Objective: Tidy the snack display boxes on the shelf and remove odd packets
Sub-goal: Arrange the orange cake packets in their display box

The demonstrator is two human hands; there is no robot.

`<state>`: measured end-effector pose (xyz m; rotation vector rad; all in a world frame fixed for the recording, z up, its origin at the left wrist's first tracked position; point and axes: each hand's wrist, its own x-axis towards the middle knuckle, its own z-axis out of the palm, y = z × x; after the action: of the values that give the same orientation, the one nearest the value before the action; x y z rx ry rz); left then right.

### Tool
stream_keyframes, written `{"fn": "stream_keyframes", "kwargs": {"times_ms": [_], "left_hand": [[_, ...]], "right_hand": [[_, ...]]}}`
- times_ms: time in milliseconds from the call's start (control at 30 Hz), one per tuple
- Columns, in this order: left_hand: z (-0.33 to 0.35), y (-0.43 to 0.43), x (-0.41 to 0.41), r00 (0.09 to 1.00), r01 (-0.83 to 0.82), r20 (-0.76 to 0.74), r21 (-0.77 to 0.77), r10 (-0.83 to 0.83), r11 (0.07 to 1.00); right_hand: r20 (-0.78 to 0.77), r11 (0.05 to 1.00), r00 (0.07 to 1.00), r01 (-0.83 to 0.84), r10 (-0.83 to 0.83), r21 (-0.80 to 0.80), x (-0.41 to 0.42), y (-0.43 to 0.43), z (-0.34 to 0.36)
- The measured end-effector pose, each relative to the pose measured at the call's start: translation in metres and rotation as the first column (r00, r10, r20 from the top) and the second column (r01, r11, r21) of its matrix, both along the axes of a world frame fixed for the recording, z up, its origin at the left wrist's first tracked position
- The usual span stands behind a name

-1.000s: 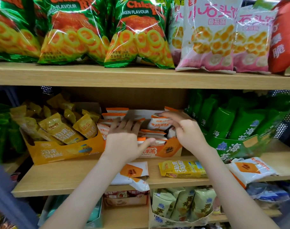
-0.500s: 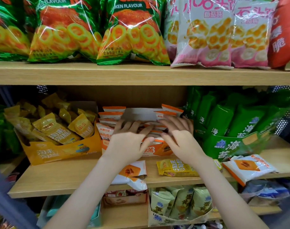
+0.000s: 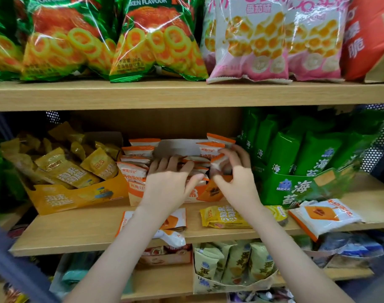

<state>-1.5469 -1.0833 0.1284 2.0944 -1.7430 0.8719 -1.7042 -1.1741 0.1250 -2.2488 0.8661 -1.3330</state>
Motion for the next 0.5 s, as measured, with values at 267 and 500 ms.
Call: {"fn": "stream_keyframes", "kwargs": {"times_ms": [267, 500], "left_hand": [[0.002, -0.001, -0.004, 1.0, -0.016, 0.025, -0.03, 0.017, 0.999], [-0.001, 0.024, -0.052, 0.972, 0.23, 0.14, -0.397, -0.189, 0.889]], "right_hand": [[0.384, 0.976, 0.922, 0.044, 0.043, -0.215, -0.022, 0.012, 0.021], [0.585, 0.97, 0.794, -0.026, 0.168, -0.243, -0.052, 0.055, 0.017]]}}
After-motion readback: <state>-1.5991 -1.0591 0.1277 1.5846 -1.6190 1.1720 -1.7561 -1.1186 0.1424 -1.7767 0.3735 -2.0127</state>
